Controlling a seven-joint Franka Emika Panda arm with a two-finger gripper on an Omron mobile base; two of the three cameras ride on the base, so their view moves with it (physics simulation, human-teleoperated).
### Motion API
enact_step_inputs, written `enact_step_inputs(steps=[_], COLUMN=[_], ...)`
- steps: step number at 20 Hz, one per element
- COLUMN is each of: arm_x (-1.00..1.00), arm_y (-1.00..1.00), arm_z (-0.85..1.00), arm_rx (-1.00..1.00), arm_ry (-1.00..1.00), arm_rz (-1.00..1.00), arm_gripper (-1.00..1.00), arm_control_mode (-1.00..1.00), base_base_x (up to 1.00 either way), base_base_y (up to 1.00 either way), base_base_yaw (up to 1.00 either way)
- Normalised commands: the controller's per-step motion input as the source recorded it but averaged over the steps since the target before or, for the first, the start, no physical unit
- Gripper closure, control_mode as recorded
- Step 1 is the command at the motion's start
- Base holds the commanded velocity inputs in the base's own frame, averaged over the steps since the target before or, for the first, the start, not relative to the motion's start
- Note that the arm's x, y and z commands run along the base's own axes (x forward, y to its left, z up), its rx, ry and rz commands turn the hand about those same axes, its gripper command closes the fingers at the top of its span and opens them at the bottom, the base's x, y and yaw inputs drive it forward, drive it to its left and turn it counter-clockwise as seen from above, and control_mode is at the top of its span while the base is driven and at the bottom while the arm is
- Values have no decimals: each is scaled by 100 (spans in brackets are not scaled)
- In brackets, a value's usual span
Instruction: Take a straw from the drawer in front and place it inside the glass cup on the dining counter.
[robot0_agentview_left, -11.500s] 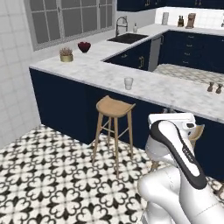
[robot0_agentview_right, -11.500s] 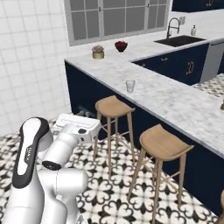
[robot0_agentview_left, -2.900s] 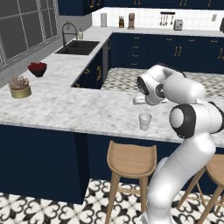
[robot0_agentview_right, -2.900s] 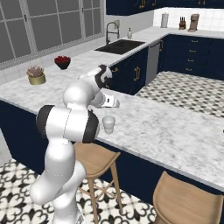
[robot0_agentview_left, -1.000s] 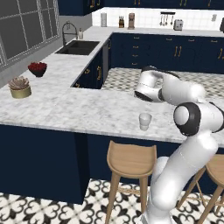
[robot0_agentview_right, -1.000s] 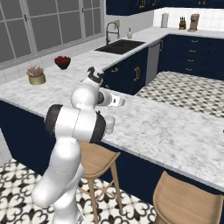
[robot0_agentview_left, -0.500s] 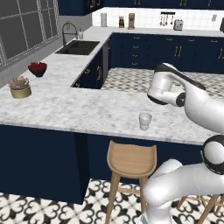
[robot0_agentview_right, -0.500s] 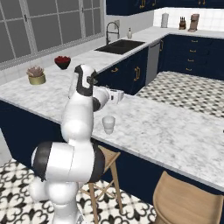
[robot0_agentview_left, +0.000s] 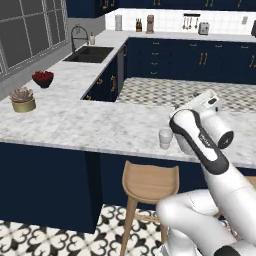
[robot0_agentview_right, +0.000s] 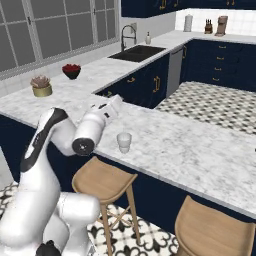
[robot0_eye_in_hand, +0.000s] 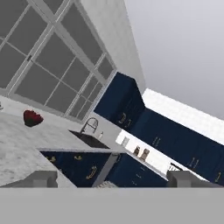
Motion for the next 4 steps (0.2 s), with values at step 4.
enact_step_inputs(steps=[4], arm_x=[-100], arm_y=[63], arm_z=[-99], arm_rx=[-89], arm_ry=[-25], arm_rz=[18], arm_gripper=[-100], arm_control_mode=[-100], base_base_x=[0], base_base_y=[0], base_base_yaw=[0])
